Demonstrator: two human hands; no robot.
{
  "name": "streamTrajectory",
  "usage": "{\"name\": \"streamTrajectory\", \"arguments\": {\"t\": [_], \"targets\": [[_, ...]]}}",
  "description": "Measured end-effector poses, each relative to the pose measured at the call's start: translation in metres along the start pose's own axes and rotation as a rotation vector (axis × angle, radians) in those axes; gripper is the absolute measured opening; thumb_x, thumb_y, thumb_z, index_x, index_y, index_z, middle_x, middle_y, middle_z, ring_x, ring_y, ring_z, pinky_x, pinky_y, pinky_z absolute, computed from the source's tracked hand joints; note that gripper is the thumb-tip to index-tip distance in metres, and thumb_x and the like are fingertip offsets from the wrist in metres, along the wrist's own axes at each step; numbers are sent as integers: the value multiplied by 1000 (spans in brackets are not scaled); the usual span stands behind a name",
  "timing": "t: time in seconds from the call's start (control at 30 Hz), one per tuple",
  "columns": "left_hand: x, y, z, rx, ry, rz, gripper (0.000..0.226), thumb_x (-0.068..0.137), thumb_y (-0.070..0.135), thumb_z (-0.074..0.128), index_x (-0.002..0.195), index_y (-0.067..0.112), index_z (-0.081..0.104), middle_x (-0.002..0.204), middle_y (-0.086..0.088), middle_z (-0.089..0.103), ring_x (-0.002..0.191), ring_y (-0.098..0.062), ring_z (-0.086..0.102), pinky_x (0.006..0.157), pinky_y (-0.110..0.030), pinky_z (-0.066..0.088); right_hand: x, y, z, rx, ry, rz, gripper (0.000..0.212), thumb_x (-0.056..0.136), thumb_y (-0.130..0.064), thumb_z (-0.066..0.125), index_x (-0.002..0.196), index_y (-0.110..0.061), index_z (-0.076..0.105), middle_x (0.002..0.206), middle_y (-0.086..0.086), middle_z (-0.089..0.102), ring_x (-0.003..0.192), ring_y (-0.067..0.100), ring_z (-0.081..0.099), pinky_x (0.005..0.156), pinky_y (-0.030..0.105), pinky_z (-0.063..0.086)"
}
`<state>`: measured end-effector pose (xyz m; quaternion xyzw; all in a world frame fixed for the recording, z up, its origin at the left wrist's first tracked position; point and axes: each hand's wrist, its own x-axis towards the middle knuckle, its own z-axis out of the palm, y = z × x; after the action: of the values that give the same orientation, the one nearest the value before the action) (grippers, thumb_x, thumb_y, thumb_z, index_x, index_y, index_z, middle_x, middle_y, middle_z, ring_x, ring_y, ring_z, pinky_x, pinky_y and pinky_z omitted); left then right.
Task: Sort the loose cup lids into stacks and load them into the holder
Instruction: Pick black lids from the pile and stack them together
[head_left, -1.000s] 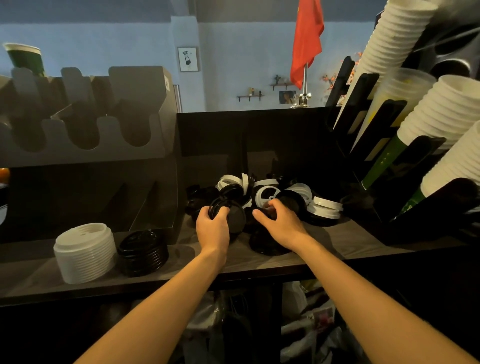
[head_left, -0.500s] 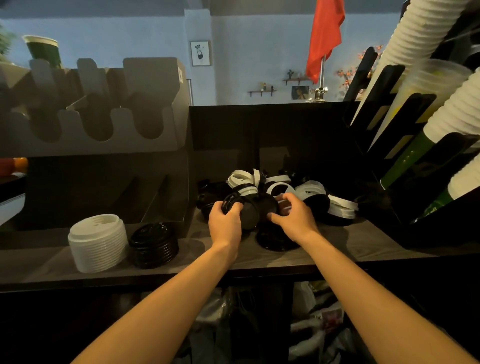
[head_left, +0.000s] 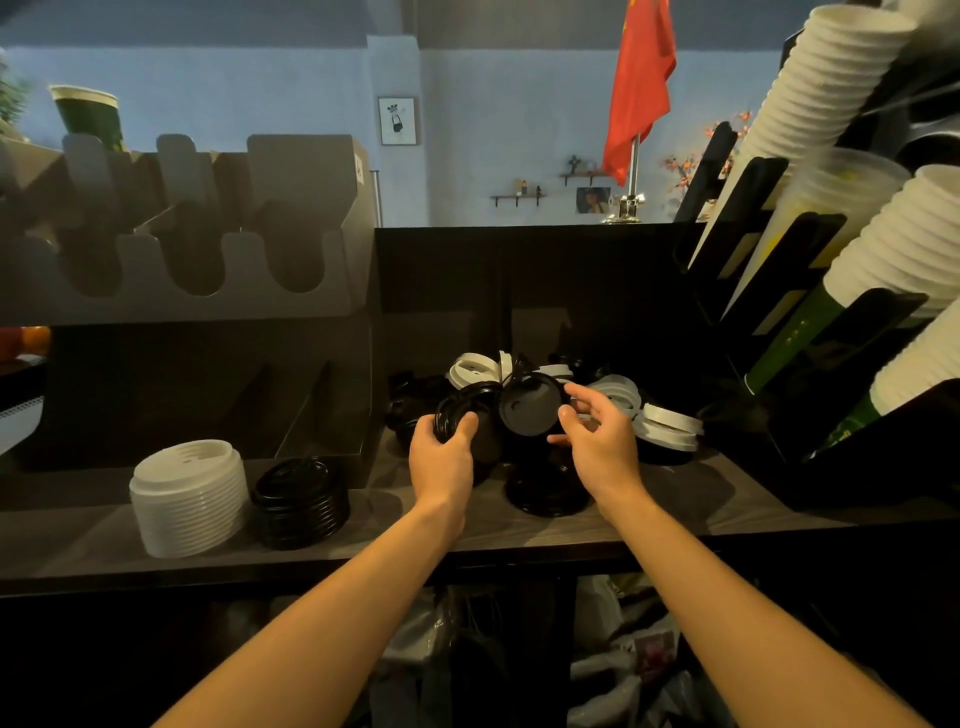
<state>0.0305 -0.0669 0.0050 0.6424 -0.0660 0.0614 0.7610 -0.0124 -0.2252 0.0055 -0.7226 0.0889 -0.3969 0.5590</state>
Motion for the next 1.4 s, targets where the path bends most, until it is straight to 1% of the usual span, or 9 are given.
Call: {"name": "streamTrajectory", "arguments": {"t": [0.1, 0.27, 0.37, 0.53, 0.63, 0.7, 0.87, 1.07, 1.4], "targets": [[0, 0, 0, -25, -26, -18, 12, 100, 25, 62, 106, 14, 62, 103, -5, 67, 98, -17, 64, 77, -28, 49, -1, 0, -2, 46, 9, 5, 31, 101, -10, 54, 131, -15, 61, 98, -8, 61, 75, -4, 68, 79, 35, 61], [-2, 2, 0, -12, -63, -26, 12, 100, 23, 61, 107, 14, 62, 104, -6, 67, 100, -19, 64, 83, -29, 51, -3, 3, -1, 65, -31, -27, 39, 89, -24, 73, 126, -22, 60, 104, 3, 63, 87, 10, 67, 74, 26, 59], [-4, 4, -1, -19, -80, -40, 13, 100, 18, 56, 109, 11, 62, 102, -5, 64, 96, -17, 61, 77, -27, 48, -1, 4, -3, 109, 4, 24, 35, 95, -20, 65, 129, -24, 58, 109, 0, 65, 97, 12, 64, 77, 24, 56], [-7, 8, -1, -57, -121, -62, 11, 96, 20, 54, 102, 17, 63, 110, -9, 66, 108, -27, 62, 102, -49, 51, -4, -1, 1, 195, -136, 60, 33, 99, -13, 57, 132, -21, 58, 112, -2, 66, 101, 9, 65, 77, 19, 57], [-9, 10, 0, -89, -151, -39, 21, 98, 34, 51, 97, 18, 64, 107, -4, 66, 106, -22, 60, 99, -48, 49, -8, -2, 4, 107, -220, 7, 35, 99, -16, 59, 133, -23, 59, 110, -13, 64, 102, 2, 62, 84, 19, 55], [-10, 9, 0, -97, -201, -22, 27, 97, 41, 59, 107, 18, 66, 109, -3, 69, 104, -19, 65, 88, -37, 55, -7, -3, 2, 77, -227, -23, 35, 99, -17, 60, 133, -26, 61, 110, -17, 63, 104, 0, 61, 86, 18, 53], [-9, 8, 0, -68, -272, -8, 24, 90, 17, 73, 113, 16, 65, 106, -6, 72, 92, -16, 72, 66, -23, 58, -9, -1, 1, 32, -294, -56, 34, 98, -19, 61, 130, -29, 63, 117, -12, 62, 108, -1, 58, 80, 10, 50], [-7, 8, -2, -73, -289, -28, 21, 88, 11, 69, 109, 15, 69, 105, -10, 74, 100, -26, 72, 88, -48, 61, -12, -3, 0, 70, -327, -46, 31, 99, -14, 59, 124, -32, 64, 117, -9, 65, 109, 2, 60, 77, 11, 51], [-7, 7, -1, -85, -297, -11, 20, 89, 15, 70, 109, 16, 70, 102, -6, 76, 100, -23, 72, 84, -42, 62, -14, -8, -3, 117, -277, -9, 17, 94, -14, 65, 106, -25, 68, 103, -3, 68, 98, 7, 64, 76, 14, 53]]}}
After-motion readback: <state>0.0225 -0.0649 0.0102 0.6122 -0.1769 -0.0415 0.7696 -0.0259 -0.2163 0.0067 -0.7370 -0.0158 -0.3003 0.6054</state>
